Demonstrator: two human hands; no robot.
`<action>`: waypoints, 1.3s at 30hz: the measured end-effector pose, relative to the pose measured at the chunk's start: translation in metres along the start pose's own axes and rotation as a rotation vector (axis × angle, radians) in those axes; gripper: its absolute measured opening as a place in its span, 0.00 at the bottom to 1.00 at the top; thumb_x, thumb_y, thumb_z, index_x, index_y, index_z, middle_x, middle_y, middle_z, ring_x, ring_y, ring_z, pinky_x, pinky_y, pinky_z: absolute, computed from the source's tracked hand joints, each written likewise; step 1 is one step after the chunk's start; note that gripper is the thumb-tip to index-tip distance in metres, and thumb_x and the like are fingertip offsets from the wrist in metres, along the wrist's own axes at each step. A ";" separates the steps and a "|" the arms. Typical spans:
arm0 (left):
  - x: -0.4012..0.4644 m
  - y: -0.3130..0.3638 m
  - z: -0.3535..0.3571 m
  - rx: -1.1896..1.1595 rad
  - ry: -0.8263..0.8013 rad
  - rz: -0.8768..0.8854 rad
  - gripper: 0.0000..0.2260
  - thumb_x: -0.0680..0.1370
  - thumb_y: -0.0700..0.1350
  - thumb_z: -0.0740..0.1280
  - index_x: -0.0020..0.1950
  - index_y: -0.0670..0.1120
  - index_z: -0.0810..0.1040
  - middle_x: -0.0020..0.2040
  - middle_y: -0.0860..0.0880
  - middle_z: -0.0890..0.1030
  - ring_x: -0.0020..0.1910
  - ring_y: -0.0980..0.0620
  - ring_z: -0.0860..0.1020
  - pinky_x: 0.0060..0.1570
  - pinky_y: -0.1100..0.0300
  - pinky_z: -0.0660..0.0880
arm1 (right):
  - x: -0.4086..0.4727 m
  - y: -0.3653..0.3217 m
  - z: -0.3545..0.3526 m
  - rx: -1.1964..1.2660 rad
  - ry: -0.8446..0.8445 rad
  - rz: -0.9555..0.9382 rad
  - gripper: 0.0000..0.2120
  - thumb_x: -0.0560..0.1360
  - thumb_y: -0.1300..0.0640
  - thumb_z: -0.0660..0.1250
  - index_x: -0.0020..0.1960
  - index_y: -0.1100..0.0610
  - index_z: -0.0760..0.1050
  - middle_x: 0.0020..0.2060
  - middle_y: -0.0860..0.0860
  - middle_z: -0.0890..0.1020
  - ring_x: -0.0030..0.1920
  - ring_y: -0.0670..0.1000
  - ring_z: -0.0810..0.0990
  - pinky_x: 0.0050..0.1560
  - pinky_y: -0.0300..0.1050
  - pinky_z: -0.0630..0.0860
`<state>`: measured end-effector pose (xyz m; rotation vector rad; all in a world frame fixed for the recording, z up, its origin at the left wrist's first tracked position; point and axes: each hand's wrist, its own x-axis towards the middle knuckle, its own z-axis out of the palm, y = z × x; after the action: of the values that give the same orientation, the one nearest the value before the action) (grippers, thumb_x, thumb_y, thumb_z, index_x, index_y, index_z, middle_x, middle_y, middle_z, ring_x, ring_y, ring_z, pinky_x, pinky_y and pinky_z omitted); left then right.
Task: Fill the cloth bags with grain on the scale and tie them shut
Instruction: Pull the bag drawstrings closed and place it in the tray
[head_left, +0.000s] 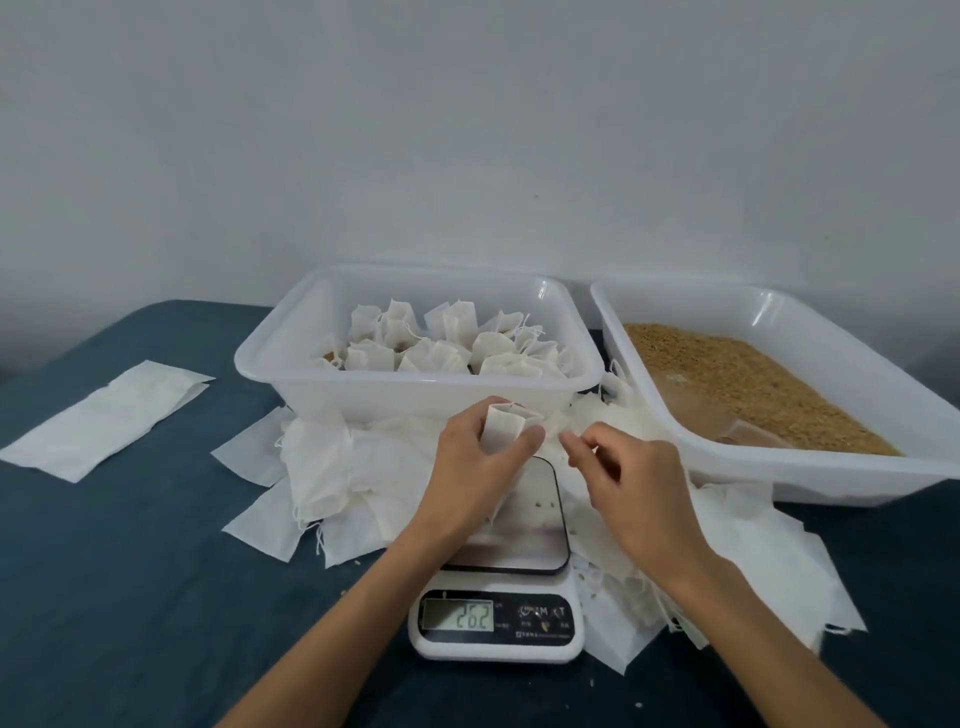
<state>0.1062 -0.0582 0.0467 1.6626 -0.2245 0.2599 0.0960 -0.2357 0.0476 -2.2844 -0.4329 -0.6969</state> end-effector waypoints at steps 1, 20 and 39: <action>0.000 0.001 -0.001 0.059 -0.012 0.019 0.06 0.82 0.43 0.71 0.46 0.44 0.81 0.39 0.49 0.82 0.38 0.55 0.78 0.41 0.57 0.77 | 0.000 0.002 0.001 0.030 0.018 0.003 0.15 0.80 0.46 0.66 0.38 0.53 0.78 0.23 0.44 0.74 0.25 0.47 0.75 0.29 0.46 0.73; 0.169 0.017 -0.164 0.447 0.455 0.013 0.16 0.81 0.40 0.68 0.37 0.32 0.71 0.34 0.40 0.72 0.35 0.46 0.74 0.42 0.47 0.78 | -0.007 0.005 -0.004 0.209 0.077 0.041 0.14 0.80 0.43 0.63 0.38 0.44 0.76 0.23 0.48 0.75 0.24 0.51 0.75 0.32 0.49 0.73; 0.111 0.021 -0.076 1.004 0.115 0.353 0.06 0.80 0.37 0.69 0.55 0.42 0.83 0.44 0.48 0.82 0.41 0.48 0.78 0.46 0.51 0.74 | 0.006 0.011 -0.023 0.540 0.273 0.191 0.19 0.86 0.48 0.57 0.42 0.51 0.79 0.23 0.55 0.76 0.22 0.49 0.72 0.28 0.38 0.68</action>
<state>0.2035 0.0154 0.1075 2.5832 -0.3283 0.8308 0.0984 -0.2590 0.0592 -1.6701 -0.2311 -0.6843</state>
